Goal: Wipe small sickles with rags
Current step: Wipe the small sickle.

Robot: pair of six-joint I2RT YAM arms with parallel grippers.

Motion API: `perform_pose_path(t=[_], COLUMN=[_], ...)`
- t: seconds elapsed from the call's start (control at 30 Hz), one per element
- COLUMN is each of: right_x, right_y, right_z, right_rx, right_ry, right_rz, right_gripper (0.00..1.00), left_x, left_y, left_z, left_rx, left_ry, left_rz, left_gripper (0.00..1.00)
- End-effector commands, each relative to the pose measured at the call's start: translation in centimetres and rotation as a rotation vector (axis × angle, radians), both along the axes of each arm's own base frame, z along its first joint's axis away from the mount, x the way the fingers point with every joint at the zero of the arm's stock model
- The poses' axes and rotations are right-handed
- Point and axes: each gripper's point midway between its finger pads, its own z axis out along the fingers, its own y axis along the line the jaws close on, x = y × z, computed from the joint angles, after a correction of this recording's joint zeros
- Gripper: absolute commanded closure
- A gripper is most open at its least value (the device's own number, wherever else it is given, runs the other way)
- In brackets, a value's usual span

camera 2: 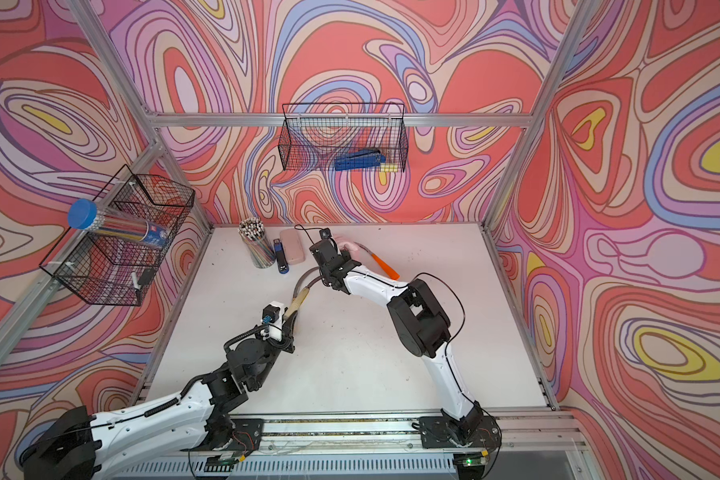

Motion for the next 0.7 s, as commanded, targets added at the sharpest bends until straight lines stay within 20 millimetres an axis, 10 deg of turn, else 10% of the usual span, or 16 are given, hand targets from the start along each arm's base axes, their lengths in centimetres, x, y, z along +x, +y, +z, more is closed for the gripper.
perform_pose_path(t=[0.0, 0.67], right_x=[-1.7, -13.8], right_y=[1.9, 10.4], right_z=[3.1, 6.6], right_rx=[0.131, 0.37], right_ry=[-0.032, 0.063], right_rz=[0.051, 0.432], right_gripper=[1.0, 1.0], left_x=[0.0, 0.2], left_y=[0.0, 0.0], left_z=[1.1, 0.9], left_rx=[-0.05, -0.043], left_ry=[-0.029, -0.023], left_rz=[0.003, 0.014], left_gripper=[1.0, 1.0])
